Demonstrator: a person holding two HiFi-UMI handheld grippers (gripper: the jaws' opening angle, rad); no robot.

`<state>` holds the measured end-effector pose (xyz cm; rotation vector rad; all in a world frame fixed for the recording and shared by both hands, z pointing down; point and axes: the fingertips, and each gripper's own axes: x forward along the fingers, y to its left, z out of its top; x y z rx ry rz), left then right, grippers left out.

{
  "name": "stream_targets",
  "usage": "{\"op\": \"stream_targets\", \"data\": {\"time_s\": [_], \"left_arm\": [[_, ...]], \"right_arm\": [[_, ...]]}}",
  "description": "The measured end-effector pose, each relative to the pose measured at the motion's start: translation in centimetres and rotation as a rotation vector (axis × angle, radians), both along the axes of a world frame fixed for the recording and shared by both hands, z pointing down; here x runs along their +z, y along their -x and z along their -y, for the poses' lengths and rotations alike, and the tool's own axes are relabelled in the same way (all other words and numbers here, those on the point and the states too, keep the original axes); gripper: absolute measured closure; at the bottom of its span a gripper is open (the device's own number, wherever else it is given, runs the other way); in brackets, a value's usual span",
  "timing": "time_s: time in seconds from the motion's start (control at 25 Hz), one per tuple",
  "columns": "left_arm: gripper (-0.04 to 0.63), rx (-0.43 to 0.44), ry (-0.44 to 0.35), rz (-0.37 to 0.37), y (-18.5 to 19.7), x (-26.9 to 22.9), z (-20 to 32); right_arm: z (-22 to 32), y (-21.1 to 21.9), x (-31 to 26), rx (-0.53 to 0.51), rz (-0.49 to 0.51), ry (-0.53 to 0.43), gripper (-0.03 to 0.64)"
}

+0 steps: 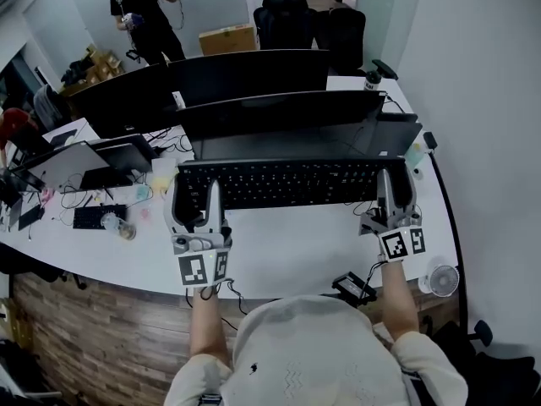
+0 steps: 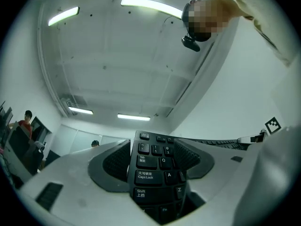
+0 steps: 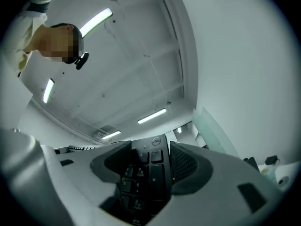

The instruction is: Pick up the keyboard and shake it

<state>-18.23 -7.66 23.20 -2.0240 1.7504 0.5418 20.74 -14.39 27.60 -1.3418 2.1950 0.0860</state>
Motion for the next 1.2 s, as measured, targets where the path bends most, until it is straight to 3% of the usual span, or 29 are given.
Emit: {"op": "stream_targets", "data": {"time_s": [0.24, 0.72, 1.2], "left_arm": [[0.321, 0.030, 0.160, -0.092, 0.8, 3.7, 2.6], [0.321, 0.057, 0.273, -0.182, 1.8, 7.8, 3.4], [0.321, 0.032, 0.414, -0.233, 2.5, 13.2, 3.9]], "right_arm": [[1.2, 0.4, 1.5, 0.006, -0.075, 0.102, 0.376], [1.5, 1.3, 3.0, -0.007, -0.164, 0.167, 0.377], [2.6, 2.3, 7.1, -0.020, -0.241, 0.298, 0.377]]}}
